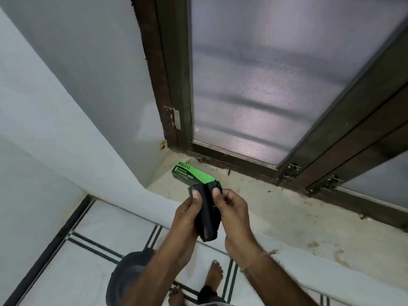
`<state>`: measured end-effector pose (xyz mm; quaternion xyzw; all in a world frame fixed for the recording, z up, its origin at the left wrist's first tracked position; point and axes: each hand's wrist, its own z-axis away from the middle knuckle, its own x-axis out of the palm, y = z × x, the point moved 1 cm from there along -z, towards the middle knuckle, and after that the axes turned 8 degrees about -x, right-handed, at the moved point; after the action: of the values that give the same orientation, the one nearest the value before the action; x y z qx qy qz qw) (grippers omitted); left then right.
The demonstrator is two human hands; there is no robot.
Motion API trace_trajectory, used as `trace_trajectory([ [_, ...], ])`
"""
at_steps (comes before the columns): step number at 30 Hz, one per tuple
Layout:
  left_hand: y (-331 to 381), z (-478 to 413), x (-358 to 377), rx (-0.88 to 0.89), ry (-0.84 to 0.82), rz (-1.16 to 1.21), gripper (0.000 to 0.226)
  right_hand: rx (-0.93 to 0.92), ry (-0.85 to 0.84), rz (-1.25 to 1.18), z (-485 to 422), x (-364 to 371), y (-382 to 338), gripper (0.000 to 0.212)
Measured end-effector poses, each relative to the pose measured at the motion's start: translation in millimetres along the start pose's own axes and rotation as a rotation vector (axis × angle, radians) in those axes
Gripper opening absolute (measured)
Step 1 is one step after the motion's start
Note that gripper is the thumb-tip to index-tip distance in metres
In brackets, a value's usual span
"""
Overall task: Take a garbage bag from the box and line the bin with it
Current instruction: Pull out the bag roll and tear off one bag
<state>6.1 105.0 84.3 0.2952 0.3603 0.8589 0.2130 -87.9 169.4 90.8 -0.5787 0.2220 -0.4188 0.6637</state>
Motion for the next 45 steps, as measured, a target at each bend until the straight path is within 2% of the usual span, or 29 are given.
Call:
trace_trajectory([
  [6, -2, 11, -18, -0.062, -0.01, 0.142, 0.054, 0.12, 0.147, -0.063, 6, 7, 1, 0.018],
  [9, -7, 22, -30, -0.097, -0.044, 0.166, 0.052, 0.117, 0.203, -0.045, 9, 14, 1, 0.015],
  [13, -10, 33, -44, -0.128, -0.043, 0.166, 0.066, 0.072, 0.241, -0.034, 25, 27, 2, 0.028],
  [15, -9, 38, -50, -0.117, -0.039, 0.147, 0.075, 0.075, 0.2, -0.032, 35, 30, 0, 0.033],
  [19, -8, 49, -65, -0.057, -0.047, 0.108, 0.074, -0.029, -0.072, 0.178, 52, 33, 10, 0.03],
  [22, -6, 58, -75, -0.031, -0.027, 0.123, 0.066, -0.123, -0.106, 0.404, 58, 39, 20, 0.015],
  [26, -4, 67, -88, -0.021, 0.01, 0.14, 0.061, -0.208, -0.119, 0.513, 64, 44, 23, 0.032],
  [28, -3, 70, -91, -0.031, 0.021, 0.142, 0.059, -0.23, -0.105, 0.501, 66, 46, 27, 0.03],
  [30, -3, 73, -94, -0.042, 0.014, 0.163, 0.057, -0.191, -0.069, 0.429, 70, 49, 27, 0.022],
  [32, -2, 77, -95, -0.055, 0.001, 0.185, 0.057, -0.126, -0.067, 0.343, 74, 52, 21, 0.023],
  [35, -3, 80, -96, -0.059, -0.026, 0.179, 0.058, -0.04, -0.144, 0.286, 81, 52, 12, 0.027],
  [38, -6, 82, -96, -0.057, -0.043, 0.17, 0.06, -0.031, -0.232, 0.374, 88, 55, 10, 0.03],
  [42, -4, 86, -92, -0.039, -0.032, 0.156, 0.051, 0.004, -0.111, 0.241, 86, 52, 14, 0.042],
  [45, -2, 89, -92, -0.047, -0.035, 0.192, 0.052, 0.032, -0.043, 0.202, 85, 46, 13, 0.035],
])
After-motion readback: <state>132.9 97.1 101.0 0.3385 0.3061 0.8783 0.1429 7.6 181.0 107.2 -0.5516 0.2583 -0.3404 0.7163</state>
